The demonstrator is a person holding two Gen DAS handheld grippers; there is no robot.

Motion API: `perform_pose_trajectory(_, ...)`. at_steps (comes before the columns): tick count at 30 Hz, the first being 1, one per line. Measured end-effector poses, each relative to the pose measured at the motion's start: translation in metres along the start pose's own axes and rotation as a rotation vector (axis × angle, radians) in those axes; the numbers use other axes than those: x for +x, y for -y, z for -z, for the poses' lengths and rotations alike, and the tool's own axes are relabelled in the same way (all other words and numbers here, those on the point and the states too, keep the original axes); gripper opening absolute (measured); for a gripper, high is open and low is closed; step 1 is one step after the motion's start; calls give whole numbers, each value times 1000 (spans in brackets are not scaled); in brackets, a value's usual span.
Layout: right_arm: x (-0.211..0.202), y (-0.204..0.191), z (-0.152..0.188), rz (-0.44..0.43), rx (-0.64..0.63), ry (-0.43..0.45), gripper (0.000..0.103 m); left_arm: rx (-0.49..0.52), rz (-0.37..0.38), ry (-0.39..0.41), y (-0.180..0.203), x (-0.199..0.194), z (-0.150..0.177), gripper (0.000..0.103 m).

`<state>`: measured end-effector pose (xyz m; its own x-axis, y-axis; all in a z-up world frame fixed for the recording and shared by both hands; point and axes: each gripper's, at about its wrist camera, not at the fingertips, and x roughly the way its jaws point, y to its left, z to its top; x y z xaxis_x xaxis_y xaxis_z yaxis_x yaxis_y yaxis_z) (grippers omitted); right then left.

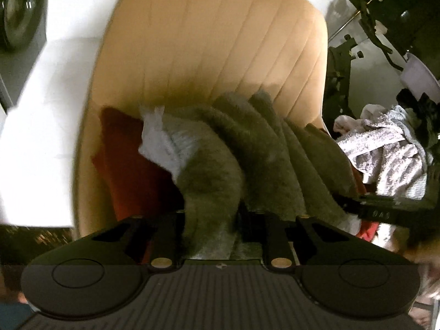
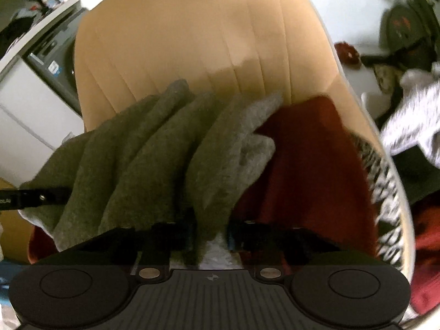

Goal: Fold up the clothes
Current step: 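Lower the sweater onto the clothes stack and open both tools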

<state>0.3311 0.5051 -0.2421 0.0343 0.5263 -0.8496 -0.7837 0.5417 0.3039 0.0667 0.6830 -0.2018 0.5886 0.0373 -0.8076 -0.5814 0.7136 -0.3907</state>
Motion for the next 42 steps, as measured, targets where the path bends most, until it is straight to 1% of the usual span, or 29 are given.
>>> perform_pose_trajectory(2,-12,0,-8,31,-39,22,14,-8,-18,40,-1,-15,5,21)
perform_pose_trajectory(4,-27,5,-14,66,-57,47,13,-39,-37,65,-6,-27,13,21)
perform_pose_trajectory(6,-35,20,-18,110,-51,60,13,-86,-59,65,-16,-31,26,21)
perform_pose_trajectory(8,-36,36,-16,135,-37,38,13,-110,-69,45,-24,-26,37,21)
perform_pose_trajectory(10,-31,45,-10,133,-43,1,13,-110,-60,51,-22,-28,36,21)
perform_pose_trajectory(12,-25,45,-5,148,-63,-15,13,-110,-51,56,-20,-30,34,21)
perform_pose_trajectory(14,-28,44,-6,151,-24,-7,12,-109,-42,62,-18,-32,33,21)
perform_pose_trajectory(16,-42,40,-9,143,5,20,12,-109,-33,68,-16,-34,31,21)
perform_pose_trajectory(18,-44,39,-9,155,-13,17,12,-109,-30,66,-15,-33,31,21)
perform_pose_trajectory(20,-45,38,-8,167,-29,11,12,-100,-59,42,-21,-25,42,21)
perform_pose_trajectory(22,-33,38,-3,190,-39,-12,14,-88,-89,40,-24,-19,50,26)
perform_pose_trajectory(23,-27,37,-1,202,-45,-18,15,-86,-101,46,-23,-18,50,30)
perform_pose_trajectory(24,-24,35,1,219,-48,-15,20,-84,-110,51,-21,-19,48,37)
perform_pose_trajectory(25,-21,32,3,237,-50,-10,28,-76,-118,53,-19,-20,47,43)
perform_pose_trajectory(26,-21,30,5,250,-47,5,33,-64,-127,51,-16,-21,45,58)
perform_pose_trajectory(27,-22,28,7,261,-44,20,48,-52,-134,50,-14,-23,45,72)
perform_pose_trajectory(28,-24,26,8,266,-39,33,66,-41,-142,48,-11,-24,44,76)
perform_pose_trajectory(29,-28,24,11,261,-39,44,72,-29,-148,48,-9,-25,44,80)
perform_pose_trajectory(30,-31,21,13,260,-40,47,76,-19,-149,49,-6,-27,44,85)
perform_pose_trajectory(32,-36,16,18,267,-36,39,77,-2,-155,58,1,-31,44,90)
perform_pose_trajectory(34,-41,12,21,278,-27,41,85,18,-165,67,9,-35,46,92)
perform_pose_trajectory(35,-45,9,24,276,-25,56,87,28,-170,70,14,-37,46,94)
perform_pose_trajectory(37,-54,3,30,277,-23,91,94,52,-179,74,23,-41,51,97)
perform_pose_trajectory(39,-63,-4,35,275,-22,118,97,88,-187,72,34,-44,52,101)
perform_pose_trajectory(42,-79,-14,40,258,-35,155,102,149,-210,86,55,-51,55,102)
